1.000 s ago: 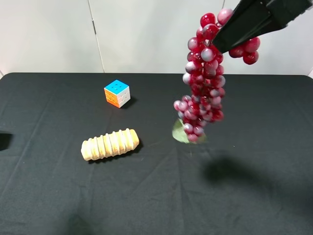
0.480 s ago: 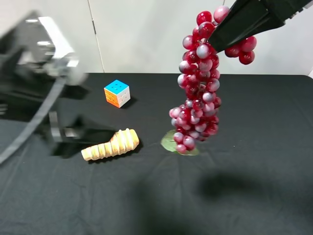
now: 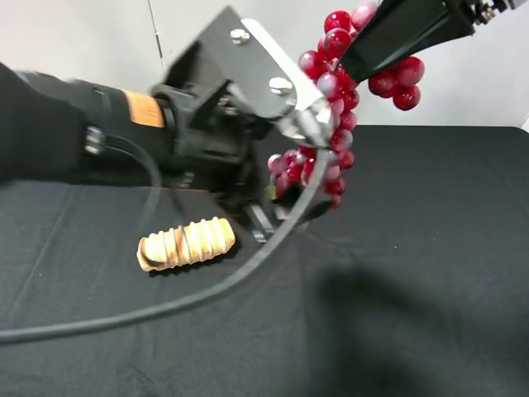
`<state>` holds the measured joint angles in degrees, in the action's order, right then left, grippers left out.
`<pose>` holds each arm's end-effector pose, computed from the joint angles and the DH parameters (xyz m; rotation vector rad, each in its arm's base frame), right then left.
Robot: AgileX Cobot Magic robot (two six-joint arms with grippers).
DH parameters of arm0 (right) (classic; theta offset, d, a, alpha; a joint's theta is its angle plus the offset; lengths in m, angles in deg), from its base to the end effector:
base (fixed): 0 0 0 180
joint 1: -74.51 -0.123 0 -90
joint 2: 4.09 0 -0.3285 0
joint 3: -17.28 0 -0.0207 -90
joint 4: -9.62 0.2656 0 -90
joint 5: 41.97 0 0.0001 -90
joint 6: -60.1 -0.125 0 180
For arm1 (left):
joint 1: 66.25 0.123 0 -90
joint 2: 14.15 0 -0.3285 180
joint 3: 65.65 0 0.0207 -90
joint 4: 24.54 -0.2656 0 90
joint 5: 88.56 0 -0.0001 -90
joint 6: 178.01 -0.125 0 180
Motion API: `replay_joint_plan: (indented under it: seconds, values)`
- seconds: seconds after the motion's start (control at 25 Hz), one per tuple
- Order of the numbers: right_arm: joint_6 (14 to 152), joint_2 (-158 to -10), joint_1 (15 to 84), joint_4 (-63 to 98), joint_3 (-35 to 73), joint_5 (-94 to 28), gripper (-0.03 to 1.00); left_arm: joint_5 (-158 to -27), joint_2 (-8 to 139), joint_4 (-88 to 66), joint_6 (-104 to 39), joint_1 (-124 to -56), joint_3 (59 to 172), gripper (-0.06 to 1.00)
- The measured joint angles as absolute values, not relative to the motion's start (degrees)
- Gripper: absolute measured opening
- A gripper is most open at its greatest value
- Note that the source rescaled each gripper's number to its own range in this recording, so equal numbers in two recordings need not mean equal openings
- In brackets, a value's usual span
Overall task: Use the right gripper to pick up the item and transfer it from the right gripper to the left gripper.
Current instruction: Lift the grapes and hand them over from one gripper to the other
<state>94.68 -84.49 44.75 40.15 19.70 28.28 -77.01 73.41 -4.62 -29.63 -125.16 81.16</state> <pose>0.1987 0.1824 0.4321 -1.2877 2.1368 0.6757 0.1839 -0.2886 0.2907 1.0920 1.6117 -0.4819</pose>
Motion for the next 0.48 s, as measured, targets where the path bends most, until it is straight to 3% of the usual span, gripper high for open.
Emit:
replay_joint_plan:
  seconds: [0.36,0.48]
  values:
    - [94.22,-84.49,44.75,43.86,19.70,28.28,0.00,-61.74,82.18,-4.81,-24.37,-126.83,81.16,0.97]
    - [94.17,-84.49,44.75,43.92,19.70,28.28,0.00,-55.72,84.40,-6.78,-21.62,-126.83,81.16,0.84]
